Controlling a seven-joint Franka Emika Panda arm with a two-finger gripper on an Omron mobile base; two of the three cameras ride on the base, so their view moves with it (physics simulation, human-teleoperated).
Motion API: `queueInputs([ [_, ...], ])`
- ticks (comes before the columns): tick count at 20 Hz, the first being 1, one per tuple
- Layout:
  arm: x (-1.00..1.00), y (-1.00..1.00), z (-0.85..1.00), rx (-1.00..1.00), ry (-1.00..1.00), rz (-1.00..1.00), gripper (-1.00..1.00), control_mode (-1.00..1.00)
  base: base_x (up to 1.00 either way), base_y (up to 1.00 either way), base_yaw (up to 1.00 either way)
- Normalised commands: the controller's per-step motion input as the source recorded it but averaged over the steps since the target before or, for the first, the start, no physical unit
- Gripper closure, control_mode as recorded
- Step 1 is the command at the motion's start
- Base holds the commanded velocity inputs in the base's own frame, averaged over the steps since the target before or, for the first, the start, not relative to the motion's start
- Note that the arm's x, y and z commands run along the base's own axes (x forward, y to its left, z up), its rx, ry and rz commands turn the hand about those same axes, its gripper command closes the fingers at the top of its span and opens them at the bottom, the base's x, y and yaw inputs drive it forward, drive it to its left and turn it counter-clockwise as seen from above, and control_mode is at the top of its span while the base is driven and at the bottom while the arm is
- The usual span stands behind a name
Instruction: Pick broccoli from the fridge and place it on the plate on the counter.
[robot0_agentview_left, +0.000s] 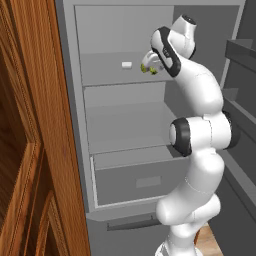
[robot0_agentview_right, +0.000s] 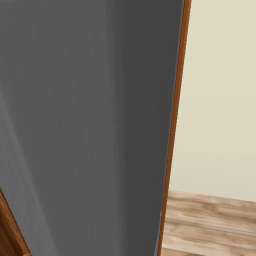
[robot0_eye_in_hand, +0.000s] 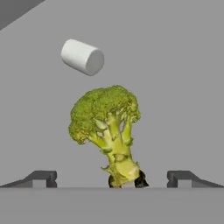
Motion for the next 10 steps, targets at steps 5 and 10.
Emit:
queueInputs([
  [5,0.34,0.0,-0.24,0.0,0.0,0.09,-1.0,-1.0,0.0,0.0,0.0],
  [10,0.37,0.0,-0.26,0.0,0.0,0.11,-1.0,-1.0,0.0,0.0,0.0],
])
